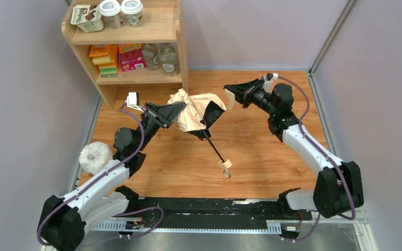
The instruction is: Put away the umbrella
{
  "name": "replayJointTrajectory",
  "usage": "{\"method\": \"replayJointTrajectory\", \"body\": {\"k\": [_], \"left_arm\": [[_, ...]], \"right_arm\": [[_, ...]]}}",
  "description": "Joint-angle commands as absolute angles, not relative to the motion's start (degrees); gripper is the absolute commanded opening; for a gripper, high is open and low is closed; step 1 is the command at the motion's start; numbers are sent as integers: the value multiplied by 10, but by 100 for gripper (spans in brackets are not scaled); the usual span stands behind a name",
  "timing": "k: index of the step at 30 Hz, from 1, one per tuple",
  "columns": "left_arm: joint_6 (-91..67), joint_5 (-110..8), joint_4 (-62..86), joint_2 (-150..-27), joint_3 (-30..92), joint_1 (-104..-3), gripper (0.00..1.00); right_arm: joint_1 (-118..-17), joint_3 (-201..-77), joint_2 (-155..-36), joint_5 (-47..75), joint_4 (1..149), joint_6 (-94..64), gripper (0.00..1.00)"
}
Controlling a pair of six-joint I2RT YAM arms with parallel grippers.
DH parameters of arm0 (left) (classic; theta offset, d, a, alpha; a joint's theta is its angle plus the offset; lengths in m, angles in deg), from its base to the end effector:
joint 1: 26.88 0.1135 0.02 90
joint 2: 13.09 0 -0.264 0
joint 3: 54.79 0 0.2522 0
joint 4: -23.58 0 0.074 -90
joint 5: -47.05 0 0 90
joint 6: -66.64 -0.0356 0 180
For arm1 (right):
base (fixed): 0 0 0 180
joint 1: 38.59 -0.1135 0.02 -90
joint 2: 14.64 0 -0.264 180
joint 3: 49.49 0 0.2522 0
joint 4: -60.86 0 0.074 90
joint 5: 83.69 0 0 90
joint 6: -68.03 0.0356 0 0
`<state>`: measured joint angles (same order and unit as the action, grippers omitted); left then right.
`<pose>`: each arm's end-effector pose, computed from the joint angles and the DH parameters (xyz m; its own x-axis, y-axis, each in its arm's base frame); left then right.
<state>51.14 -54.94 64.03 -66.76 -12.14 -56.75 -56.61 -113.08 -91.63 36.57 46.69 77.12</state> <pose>0.1749 -0.1090 0.3314 -0.5068 -0.7960 -0.3311 0.5827 -0.0332 -0.8120 0.2899 0.1132 0.3137 -0.7390 0.6565 0.1513 0.1053 -0.1092 0.9884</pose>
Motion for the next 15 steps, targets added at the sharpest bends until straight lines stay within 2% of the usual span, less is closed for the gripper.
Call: {"method": "replayJointTrajectory", "body": {"k": [1, 4, 8, 12, 15], "left_arm": [[475, -509, 457, -629, -91, -566, 0], [505, -473, 462, -647, -108, -566, 0], [553, -473, 499, -701, -104, -566, 0], [608, -487, 577, -758, -90, -566, 0], [631, -498, 583, -772, -68, -566, 0]], "right_arm": [[-578, -1299, -822, 350, 674, 432, 0], [-635, -1381, -833, 397, 706, 342, 0], [-725, -1516, -889, 438, 857, 227, 0], [-781, -1559, -920, 453, 960, 156, 0], [-809, -1567, -939, 449, 1028, 86, 0]]}}
